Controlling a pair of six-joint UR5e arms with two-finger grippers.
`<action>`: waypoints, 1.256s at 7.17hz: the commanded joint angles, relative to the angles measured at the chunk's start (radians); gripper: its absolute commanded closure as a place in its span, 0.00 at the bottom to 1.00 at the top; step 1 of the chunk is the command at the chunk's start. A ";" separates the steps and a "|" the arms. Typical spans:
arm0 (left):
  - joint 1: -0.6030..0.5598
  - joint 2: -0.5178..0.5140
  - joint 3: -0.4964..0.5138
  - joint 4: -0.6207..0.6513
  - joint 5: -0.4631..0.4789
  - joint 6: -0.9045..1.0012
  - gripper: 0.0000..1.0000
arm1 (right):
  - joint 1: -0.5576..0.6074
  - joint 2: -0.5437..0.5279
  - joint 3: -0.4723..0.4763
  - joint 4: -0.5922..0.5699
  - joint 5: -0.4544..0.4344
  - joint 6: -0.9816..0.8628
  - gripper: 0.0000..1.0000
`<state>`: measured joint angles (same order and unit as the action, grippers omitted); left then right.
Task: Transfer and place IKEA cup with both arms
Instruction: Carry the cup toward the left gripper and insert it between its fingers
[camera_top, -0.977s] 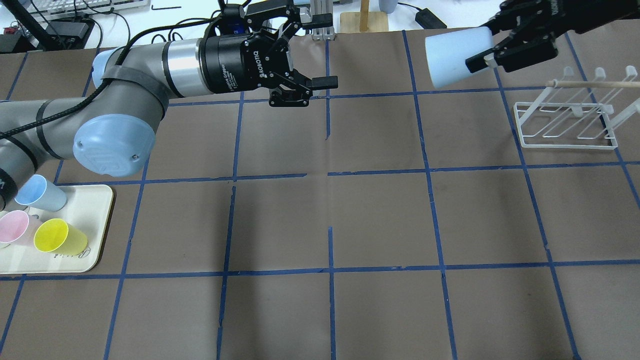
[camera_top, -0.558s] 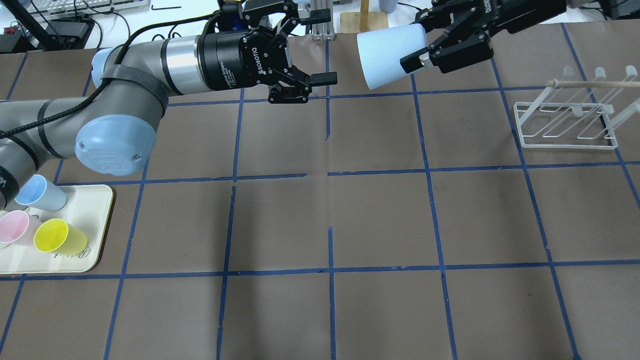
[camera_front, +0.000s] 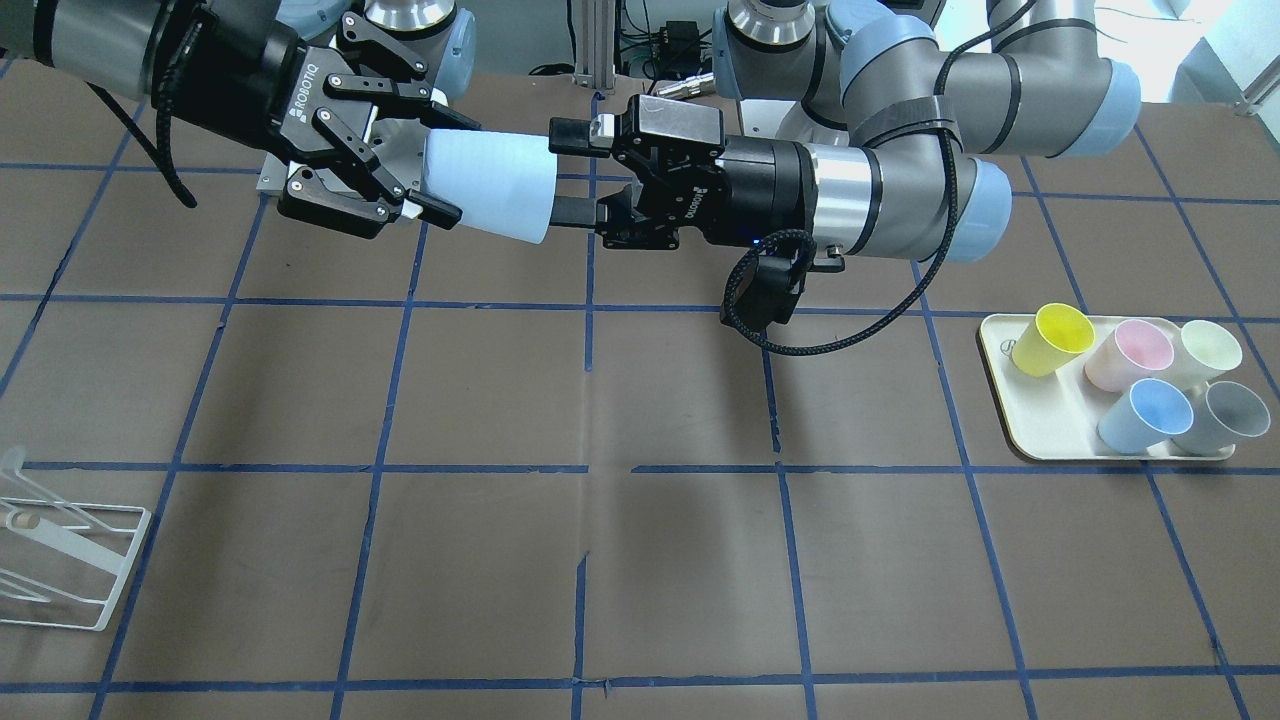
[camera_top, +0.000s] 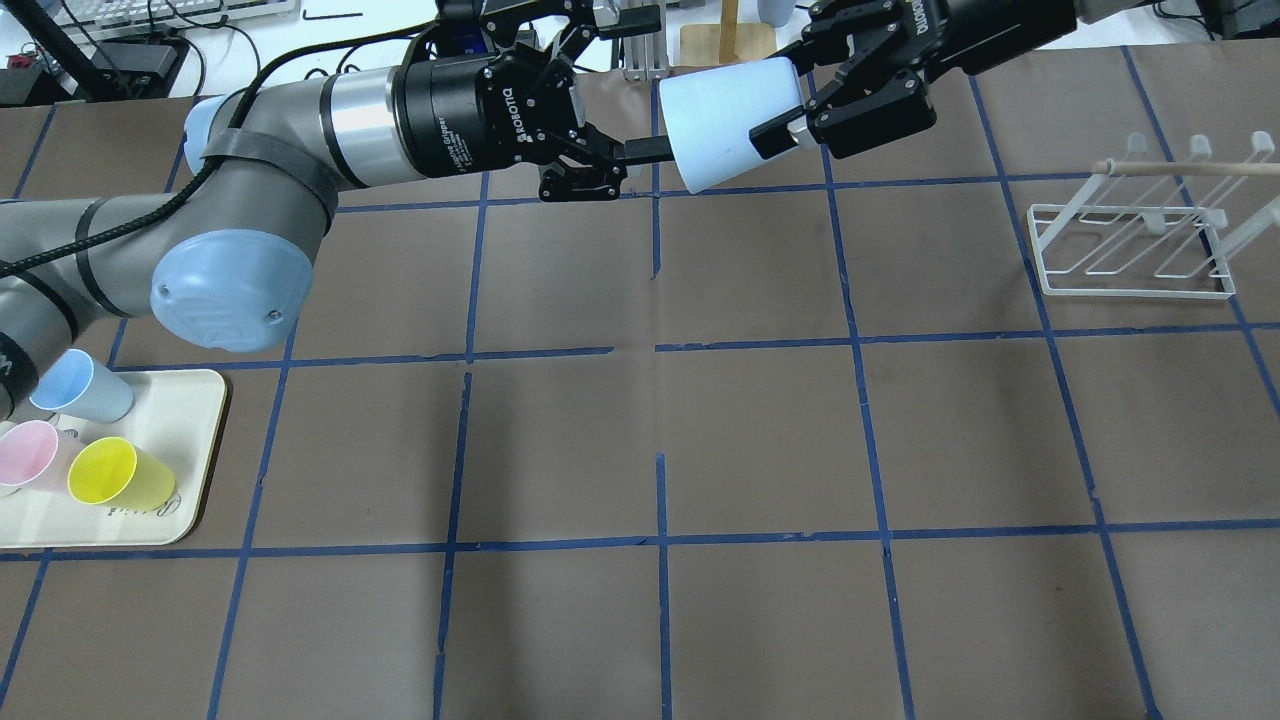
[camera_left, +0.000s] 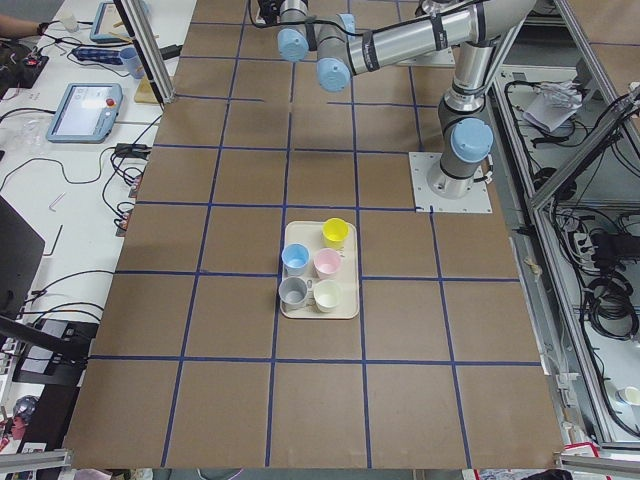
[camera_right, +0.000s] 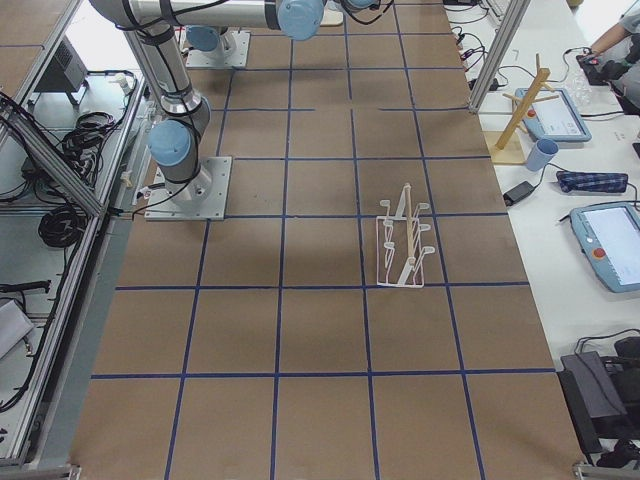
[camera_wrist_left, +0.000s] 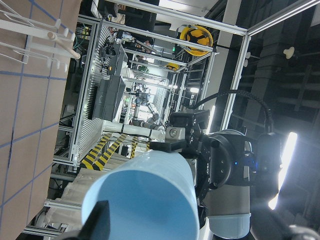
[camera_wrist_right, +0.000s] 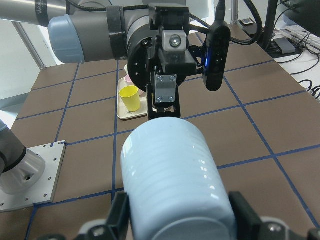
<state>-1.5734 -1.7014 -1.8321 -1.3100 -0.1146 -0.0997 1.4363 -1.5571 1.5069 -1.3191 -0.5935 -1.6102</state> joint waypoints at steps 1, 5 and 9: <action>-0.005 0.006 -0.001 0.002 -0.040 -0.023 0.00 | 0.001 -0.001 -0.002 0.000 0.003 0.012 0.40; -0.073 -0.011 -0.003 0.052 -0.042 -0.023 0.06 | 0.001 -0.007 -0.004 0.000 0.024 0.019 0.39; -0.071 -0.006 0.001 0.054 -0.040 -0.040 0.69 | 0.001 -0.012 -0.002 0.001 0.021 0.021 0.40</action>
<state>-1.6443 -1.7084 -1.8321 -1.2567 -0.1552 -0.1367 1.4374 -1.5684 1.5036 -1.3189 -0.5698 -1.5892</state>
